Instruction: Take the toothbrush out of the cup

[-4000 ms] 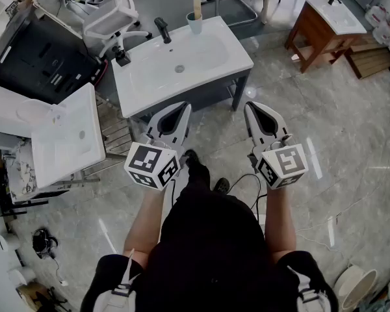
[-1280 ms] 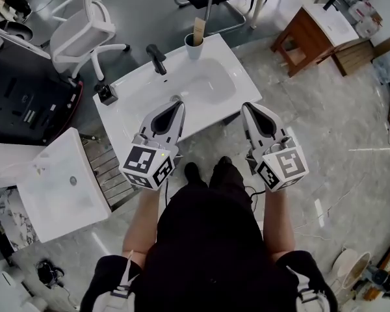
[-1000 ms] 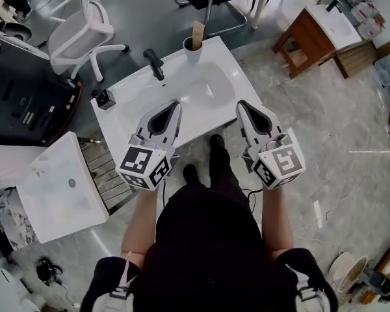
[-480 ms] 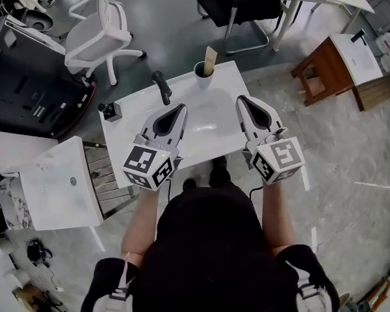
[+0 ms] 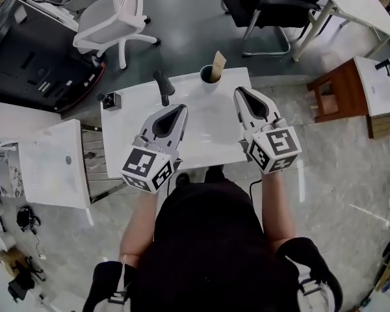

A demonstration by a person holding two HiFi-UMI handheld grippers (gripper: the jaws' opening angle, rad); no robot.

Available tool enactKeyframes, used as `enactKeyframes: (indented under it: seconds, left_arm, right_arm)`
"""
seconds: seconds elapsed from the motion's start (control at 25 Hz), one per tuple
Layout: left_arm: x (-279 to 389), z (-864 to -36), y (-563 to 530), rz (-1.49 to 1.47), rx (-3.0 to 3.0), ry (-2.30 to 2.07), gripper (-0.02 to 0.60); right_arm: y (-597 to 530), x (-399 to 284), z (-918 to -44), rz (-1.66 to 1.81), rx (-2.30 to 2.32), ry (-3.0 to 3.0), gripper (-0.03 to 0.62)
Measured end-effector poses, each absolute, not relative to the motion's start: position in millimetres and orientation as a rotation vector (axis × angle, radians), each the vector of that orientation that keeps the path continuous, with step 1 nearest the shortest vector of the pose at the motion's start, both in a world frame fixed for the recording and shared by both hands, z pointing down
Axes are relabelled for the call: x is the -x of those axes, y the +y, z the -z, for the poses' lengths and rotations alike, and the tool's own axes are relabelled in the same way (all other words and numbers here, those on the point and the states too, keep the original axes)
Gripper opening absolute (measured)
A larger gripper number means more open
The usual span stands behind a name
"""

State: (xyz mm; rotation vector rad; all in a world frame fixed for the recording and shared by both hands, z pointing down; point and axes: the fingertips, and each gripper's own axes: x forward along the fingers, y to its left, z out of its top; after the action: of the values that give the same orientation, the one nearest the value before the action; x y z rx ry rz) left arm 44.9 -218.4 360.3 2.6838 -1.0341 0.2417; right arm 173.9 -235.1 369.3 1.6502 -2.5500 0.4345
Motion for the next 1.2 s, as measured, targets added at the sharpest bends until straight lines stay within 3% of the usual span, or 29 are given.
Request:
enactKeyframes:
  seconds: [0.52, 0.84, 1.2]
  left_arm:
    - [-44.3, -391.1, -216.5, -0.347, -2.529, -1.214, 0.014]
    - [-44.3, -406.2, -216.9, -0.371, -2.474, -1.229, 0.014]
    - [-35.5, -426.7, -213.7, -0.385, -2.391, -1.244, 0.014]
  right_arm:
    - [-291.3, -180.6, -447.6, -0.558, -1.430, -2.506, 0.037]
    - [-317.7, -179.7, -489.5, -0.627, -1.396, -2.451, 0.106]
    - [-348.5, -176.2, -532.3, -0.671, -1.368, -2.387, 0.140]
